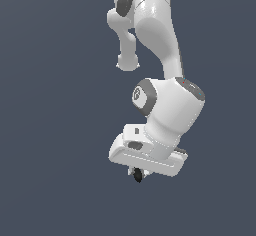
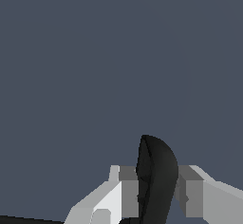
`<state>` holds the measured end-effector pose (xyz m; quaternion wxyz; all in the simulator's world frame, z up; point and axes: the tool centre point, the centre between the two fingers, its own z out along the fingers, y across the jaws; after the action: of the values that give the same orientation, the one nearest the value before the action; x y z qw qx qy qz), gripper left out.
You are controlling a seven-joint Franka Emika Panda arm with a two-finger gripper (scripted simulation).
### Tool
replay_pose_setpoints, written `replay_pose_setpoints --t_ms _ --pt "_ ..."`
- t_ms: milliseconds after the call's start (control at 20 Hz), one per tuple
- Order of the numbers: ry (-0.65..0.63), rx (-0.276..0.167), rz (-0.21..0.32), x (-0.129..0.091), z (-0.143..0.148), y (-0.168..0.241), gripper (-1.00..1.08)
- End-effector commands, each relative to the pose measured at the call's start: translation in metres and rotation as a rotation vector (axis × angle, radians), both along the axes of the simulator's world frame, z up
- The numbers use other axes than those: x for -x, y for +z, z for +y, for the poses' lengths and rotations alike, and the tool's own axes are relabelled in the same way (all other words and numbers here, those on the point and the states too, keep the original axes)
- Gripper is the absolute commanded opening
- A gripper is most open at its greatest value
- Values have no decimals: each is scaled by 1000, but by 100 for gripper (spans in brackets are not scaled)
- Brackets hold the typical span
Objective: Pick up the object and move it to a goal position.
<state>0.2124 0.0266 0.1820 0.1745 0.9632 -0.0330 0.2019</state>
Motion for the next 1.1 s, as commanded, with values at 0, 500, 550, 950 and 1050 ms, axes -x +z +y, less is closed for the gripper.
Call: replay_pose_setpoints --t_ms 0,500,550,950,1050 --pt "-14 18 -74 -8 4 22 -100" --pt "-64 84 -306 -20 20 88 -100" --pt "-68 90 -327 -20 22 94 -100" --pt "-103 136 -482 -20 34 138 -100" --pt "-111 147 -519 -19 38 148 -100"
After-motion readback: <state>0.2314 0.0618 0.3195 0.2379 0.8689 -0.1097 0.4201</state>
